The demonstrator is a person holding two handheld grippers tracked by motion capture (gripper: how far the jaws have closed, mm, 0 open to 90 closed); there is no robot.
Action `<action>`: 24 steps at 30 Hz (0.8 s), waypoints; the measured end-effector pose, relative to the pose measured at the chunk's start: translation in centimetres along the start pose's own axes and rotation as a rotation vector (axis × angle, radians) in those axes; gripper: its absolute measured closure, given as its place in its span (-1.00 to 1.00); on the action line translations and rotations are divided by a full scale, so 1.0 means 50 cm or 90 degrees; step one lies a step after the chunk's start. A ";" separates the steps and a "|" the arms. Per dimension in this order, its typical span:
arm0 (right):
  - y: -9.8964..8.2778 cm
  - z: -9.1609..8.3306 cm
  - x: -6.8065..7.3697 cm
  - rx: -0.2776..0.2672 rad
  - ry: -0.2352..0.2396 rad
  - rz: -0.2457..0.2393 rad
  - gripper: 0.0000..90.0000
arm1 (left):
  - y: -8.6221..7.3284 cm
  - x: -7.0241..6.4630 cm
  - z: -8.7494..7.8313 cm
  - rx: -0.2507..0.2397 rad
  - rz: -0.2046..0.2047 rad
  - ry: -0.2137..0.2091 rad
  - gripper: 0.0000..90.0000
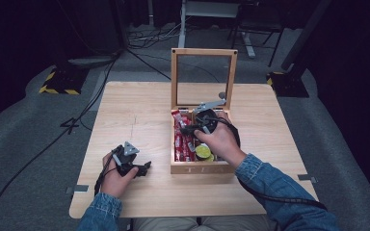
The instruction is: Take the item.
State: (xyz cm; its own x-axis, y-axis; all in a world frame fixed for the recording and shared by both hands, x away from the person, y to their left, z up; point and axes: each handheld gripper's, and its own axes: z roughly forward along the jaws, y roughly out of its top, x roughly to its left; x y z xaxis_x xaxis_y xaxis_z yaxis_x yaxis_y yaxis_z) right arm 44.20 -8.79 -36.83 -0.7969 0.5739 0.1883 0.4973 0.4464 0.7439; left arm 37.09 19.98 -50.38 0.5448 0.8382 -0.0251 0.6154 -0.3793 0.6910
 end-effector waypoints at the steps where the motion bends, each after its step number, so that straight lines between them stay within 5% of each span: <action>1: 0.001 -0.004 -0.001 -0.002 -0.001 0.000 0.83 | 0.000 0.000 0.000 0.000 0.000 -0.002 -0.67; 24: -0.004 -0.115 -0.057 -0.051 -0.052 0.008 0.83 | 0.002 0.010 0.002 0.000 0.016 -0.010 -0.67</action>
State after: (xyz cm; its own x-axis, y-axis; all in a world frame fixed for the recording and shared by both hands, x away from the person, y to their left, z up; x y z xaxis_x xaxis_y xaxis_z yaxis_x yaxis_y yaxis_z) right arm 44.37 -14.47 -33.82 -0.7586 0.6347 0.1470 0.4755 0.3851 0.7910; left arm 37.48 20.32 -50.37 0.5685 0.8224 -0.0193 0.6015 -0.3996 0.6917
